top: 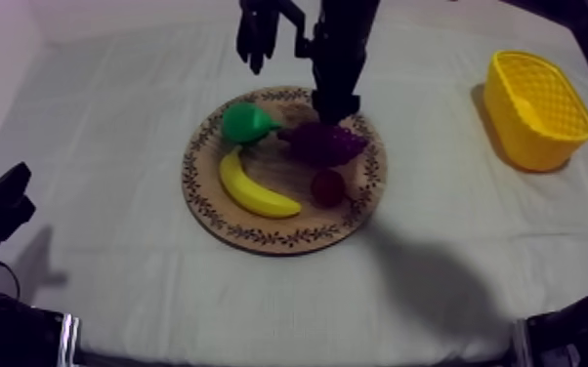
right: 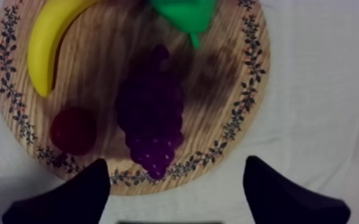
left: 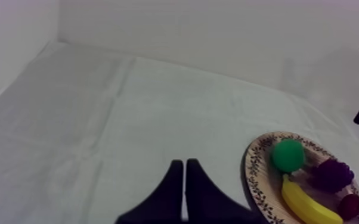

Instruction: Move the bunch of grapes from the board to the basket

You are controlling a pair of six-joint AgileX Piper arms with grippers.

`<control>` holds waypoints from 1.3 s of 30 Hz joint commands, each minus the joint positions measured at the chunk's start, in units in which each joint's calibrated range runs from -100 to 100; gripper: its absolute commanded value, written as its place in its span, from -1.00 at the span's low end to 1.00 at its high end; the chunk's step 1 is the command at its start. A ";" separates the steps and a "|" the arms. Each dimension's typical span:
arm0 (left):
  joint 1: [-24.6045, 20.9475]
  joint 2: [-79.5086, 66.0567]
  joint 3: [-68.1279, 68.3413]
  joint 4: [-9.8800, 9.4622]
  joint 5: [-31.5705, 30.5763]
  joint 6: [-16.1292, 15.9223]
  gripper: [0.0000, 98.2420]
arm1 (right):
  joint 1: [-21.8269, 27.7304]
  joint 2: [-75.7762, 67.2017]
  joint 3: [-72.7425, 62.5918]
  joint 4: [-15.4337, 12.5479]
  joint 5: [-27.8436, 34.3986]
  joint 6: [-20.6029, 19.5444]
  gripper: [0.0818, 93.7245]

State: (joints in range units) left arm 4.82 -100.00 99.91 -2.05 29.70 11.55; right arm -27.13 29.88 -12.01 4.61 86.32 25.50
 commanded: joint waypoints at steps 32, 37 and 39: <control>-0.01 0.00 -0.02 -0.02 -0.03 0.00 -1.00 | 0.60 15.52 -1.24 -1.78 -5.07 2.36 0.26; -0.01 0.00 -0.02 -0.02 -0.03 0.00 -1.00 | 0.56 16.07 -1.02 -1.79 -6.20 1.95 -0.12; -0.01 0.00 -0.02 -0.02 -0.03 0.00 -1.00 | 0.60 16.05 -1.02 -1.72 -6.34 1.73 -0.29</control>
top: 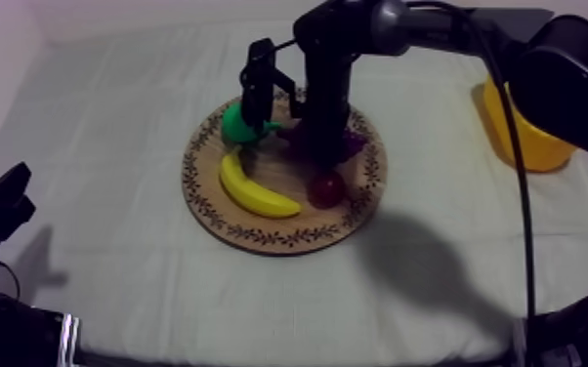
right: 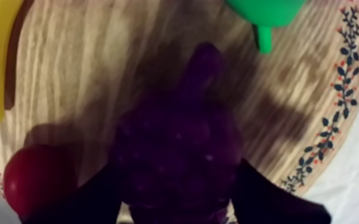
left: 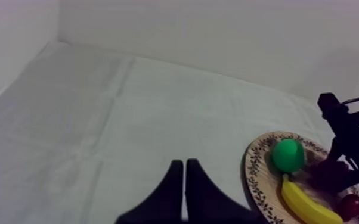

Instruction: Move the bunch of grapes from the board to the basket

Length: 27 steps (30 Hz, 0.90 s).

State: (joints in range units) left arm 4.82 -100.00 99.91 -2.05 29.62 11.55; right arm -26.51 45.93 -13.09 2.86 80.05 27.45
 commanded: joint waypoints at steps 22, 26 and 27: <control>-0.01 0.00 -0.02 -0.02 0.04 0.00 -1.00 | 6.47 -22.01 -0.24 3.97 -5.44 -6.60 -0.52; -0.01 0.00 -0.02 -0.02 0.04 0.00 -1.00 | 9.01 -27.22 0.90 4.49 -6.75 -9.01 -0.52; -0.01 0.00 -0.02 -0.02 0.04 0.00 -1.00 | 9.67 -28.50 1.38 4.62 -7.14 -9.64 -0.52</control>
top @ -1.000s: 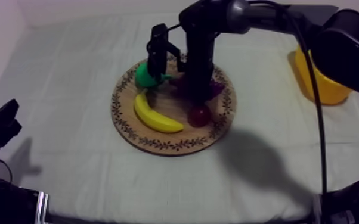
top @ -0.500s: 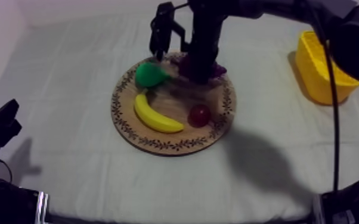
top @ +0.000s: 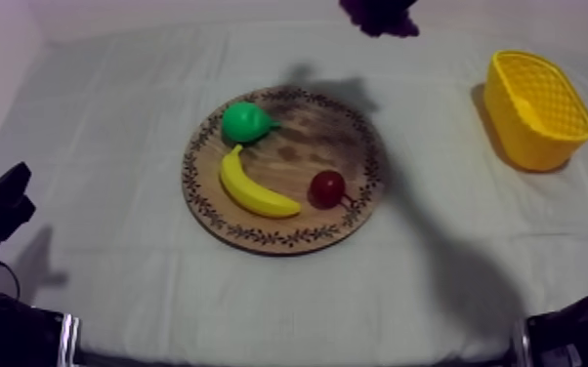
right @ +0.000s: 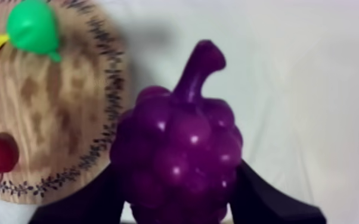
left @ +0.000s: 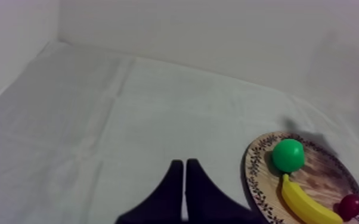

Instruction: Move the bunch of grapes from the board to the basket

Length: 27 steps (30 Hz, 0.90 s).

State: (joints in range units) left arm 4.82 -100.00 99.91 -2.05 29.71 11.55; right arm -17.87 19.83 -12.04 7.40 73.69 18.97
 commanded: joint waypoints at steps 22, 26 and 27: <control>-0.01 0.00 -0.02 -0.02 -0.05 0.00 -1.00 | 18.67 -18.26 15.54 7.79 -14.65 -17.71 -0.54; -0.01 0.00 -0.02 -0.02 -0.05 0.00 -1.00 | 21.23 -18.12 18.94 9.79 -16.95 -20.49 -0.54; -0.01 0.00 -0.02 -0.02 -0.05 0.00 -1.00 | 21.78 -17.87 19.66 10.07 -17.35 -20.86 -0.54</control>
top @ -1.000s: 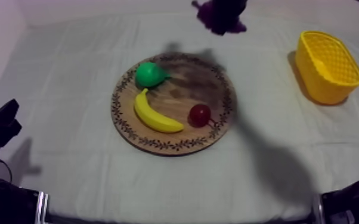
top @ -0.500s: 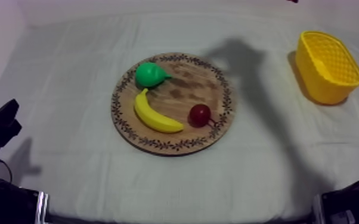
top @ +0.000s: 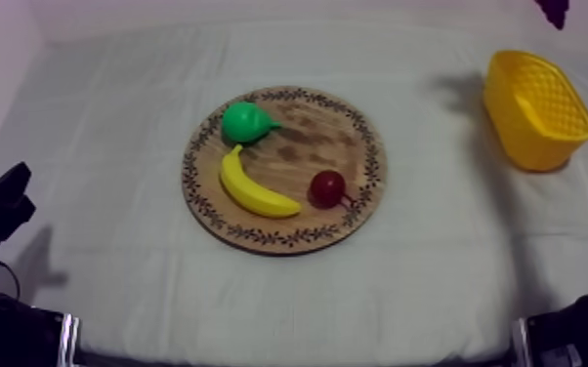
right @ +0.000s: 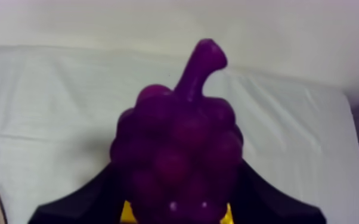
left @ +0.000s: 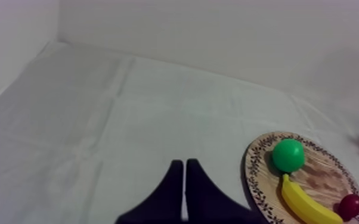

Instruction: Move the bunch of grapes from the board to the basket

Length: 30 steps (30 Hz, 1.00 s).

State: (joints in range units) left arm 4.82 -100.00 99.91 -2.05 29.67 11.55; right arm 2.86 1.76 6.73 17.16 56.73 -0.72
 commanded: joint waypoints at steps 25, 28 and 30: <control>-0.01 0.00 -0.02 -0.02 -0.01 0.00 -1.00 | 5.06 14.43 10.60 -1.01 -1.75 3.05 -0.55; -0.01 0.00 -0.02 -0.02 -0.01 0.00 -1.00 | 5.31 16.23 9.61 -2.31 -1.05 4.60 -0.54; -0.01 0.00 -0.02 -0.02 -0.01 0.00 -1.00 | 5.56 17.38 8.53 -3.27 -0.48 5.69 -0.54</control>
State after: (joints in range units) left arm 4.82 -100.00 99.91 -2.05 29.67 11.55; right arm 8.37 18.63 15.82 14.40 55.74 4.15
